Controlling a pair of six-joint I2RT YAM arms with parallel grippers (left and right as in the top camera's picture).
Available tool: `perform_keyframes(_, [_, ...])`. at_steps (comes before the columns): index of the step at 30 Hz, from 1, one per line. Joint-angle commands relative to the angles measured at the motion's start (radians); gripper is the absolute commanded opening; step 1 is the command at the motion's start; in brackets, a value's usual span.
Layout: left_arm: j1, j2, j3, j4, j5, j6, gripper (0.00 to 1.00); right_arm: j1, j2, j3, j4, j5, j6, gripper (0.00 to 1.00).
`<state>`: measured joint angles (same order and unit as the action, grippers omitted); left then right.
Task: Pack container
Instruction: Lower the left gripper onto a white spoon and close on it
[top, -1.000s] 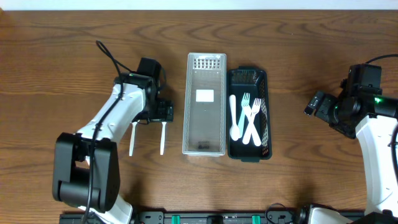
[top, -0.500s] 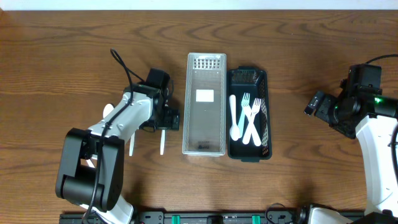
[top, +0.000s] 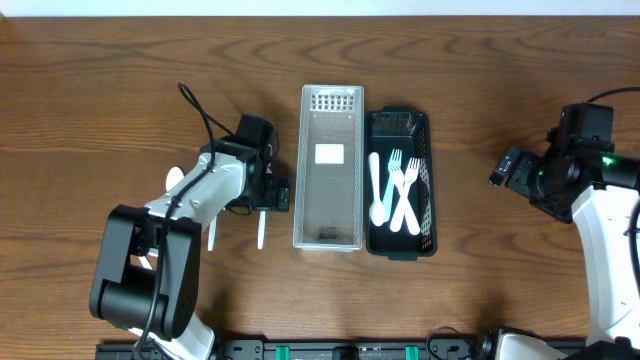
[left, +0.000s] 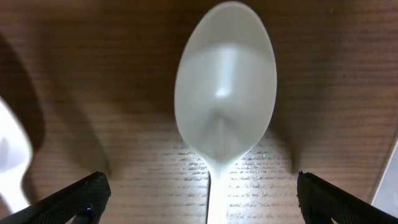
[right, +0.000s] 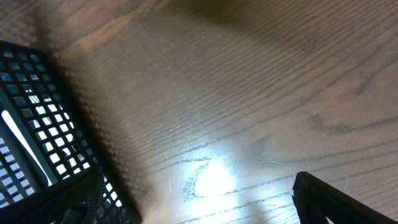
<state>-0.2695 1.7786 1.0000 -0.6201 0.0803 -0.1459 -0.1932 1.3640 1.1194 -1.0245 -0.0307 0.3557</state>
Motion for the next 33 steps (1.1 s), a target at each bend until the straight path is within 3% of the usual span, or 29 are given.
perform_keyframes(1, [0.000,0.012,-0.036,0.009,0.018,-0.006,0.99,-0.008,-0.009,-0.002,-0.001,-0.004,-0.013,0.99])
perform_keyframes(9, [0.000,0.012,-0.047,0.000,0.017,-0.005,0.99,-0.008,-0.009,-0.002,-0.003,-0.004,-0.013,0.99])
perform_keyframes(16, [0.000,0.011,-0.047,0.006,0.016,-0.005,0.66,-0.008,-0.009,-0.002,-0.004,-0.004,-0.013,0.99])
perform_keyframes(21, [0.000,0.011,-0.046,0.031,0.016,-0.005,0.48,-0.008,-0.009,-0.002,-0.004,-0.004,-0.013,0.99])
perform_keyframes(33, [0.000,0.011,-0.046,0.043,0.016,-0.005,0.14,-0.008,-0.009,-0.002,-0.004,-0.004,-0.013,0.99])
